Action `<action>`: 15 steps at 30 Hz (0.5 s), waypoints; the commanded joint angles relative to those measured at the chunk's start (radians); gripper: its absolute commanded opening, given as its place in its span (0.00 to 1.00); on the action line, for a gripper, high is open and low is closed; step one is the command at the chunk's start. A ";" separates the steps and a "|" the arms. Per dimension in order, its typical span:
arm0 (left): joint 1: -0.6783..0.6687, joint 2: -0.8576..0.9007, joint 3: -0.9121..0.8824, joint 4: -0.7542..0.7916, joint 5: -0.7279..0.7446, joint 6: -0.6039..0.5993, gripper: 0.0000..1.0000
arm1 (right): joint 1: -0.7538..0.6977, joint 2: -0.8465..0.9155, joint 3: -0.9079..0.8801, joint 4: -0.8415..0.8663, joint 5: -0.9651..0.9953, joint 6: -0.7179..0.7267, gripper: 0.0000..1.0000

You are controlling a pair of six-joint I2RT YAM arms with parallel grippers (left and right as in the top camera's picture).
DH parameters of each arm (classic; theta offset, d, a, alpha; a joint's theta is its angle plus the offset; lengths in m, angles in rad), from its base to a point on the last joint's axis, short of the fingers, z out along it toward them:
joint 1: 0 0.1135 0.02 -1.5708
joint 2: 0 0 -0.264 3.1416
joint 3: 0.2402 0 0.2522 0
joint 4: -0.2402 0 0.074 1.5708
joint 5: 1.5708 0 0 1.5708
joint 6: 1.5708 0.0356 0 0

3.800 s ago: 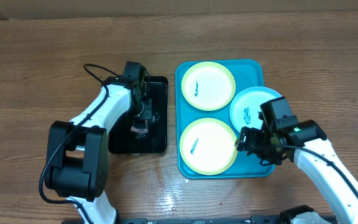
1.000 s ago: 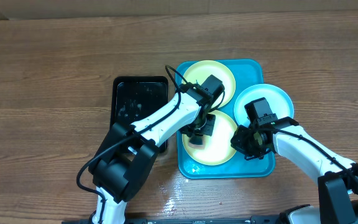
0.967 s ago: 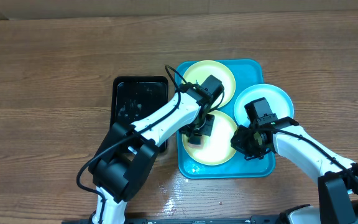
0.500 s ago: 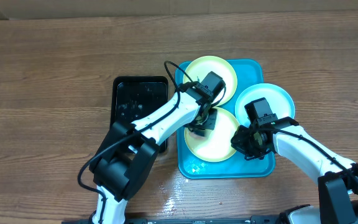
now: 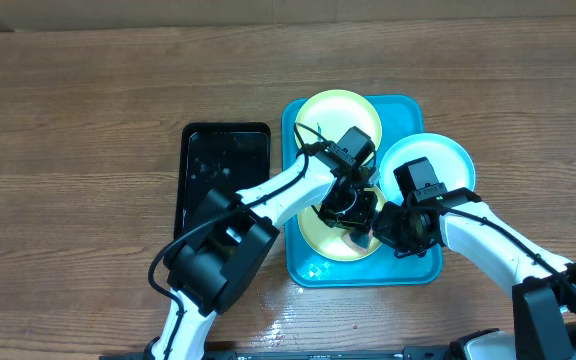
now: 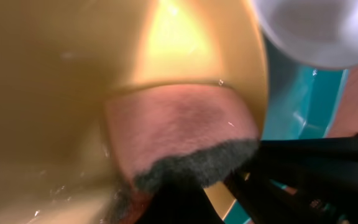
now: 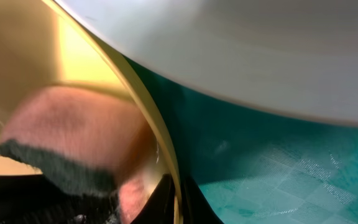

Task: Clean dirty plates on tray and stack at the side
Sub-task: 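Scrub the lower yellow plate with the sponge in the left gripper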

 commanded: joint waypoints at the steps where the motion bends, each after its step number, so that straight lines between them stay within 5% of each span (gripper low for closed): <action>1: 0.000 -0.016 -0.011 -0.076 -0.175 -0.005 0.04 | -0.006 0.023 -0.030 -0.017 0.098 0.004 0.06; 5: 0.010 -0.071 -0.011 -0.164 -0.494 -0.061 0.04 | -0.006 0.023 -0.030 -0.016 0.098 0.005 0.06; 15: 0.010 -0.086 -0.011 -0.217 -0.861 -0.063 0.04 | -0.006 0.023 -0.030 -0.016 0.098 0.004 0.06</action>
